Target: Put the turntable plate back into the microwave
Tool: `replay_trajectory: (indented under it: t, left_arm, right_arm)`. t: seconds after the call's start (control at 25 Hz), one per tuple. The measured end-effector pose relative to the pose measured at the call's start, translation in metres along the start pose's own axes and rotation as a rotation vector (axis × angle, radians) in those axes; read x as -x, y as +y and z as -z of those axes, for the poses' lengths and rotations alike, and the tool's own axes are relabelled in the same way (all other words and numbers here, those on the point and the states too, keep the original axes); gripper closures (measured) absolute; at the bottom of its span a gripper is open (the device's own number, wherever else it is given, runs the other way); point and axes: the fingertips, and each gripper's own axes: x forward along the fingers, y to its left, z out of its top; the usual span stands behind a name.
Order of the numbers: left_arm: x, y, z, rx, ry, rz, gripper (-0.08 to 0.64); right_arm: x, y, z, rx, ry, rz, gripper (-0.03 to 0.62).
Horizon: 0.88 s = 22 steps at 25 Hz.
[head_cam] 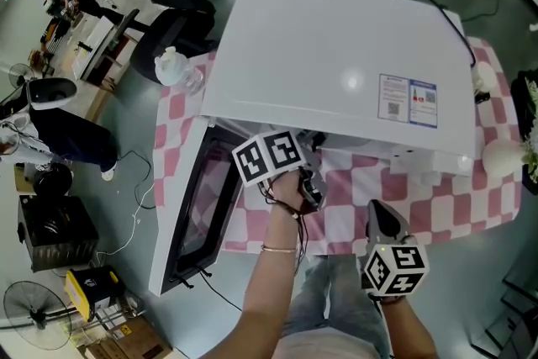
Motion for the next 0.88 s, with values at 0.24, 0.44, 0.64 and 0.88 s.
replay_trajectory:
  t: [0.24,0.44,0.64,0.88]
  left_arm:
    - [0.004,0.001,0.003,-0.024,0.009,-0.017,0.331]
    - [0.008,0.002,0.006,-0.024,0.012,-0.011,0.328]
    - [0.01,-0.001,0.009,-0.03,0.019,0.004,0.324]
    - [0.013,0.001,0.015,-0.032,0.032,0.008,0.324]
  right_arm:
    - [0.001,0.002,0.001,0.001,0.002,0.001,0.583]
    - [0.001,0.004,0.002,0.004,0.001,0.0,0.583]
    - [0.002,0.011,0.005,0.008,0.002,-0.006,0.583]
    - [0.006,0.015,0.008,0.009,0.001,-0.002,0.583]
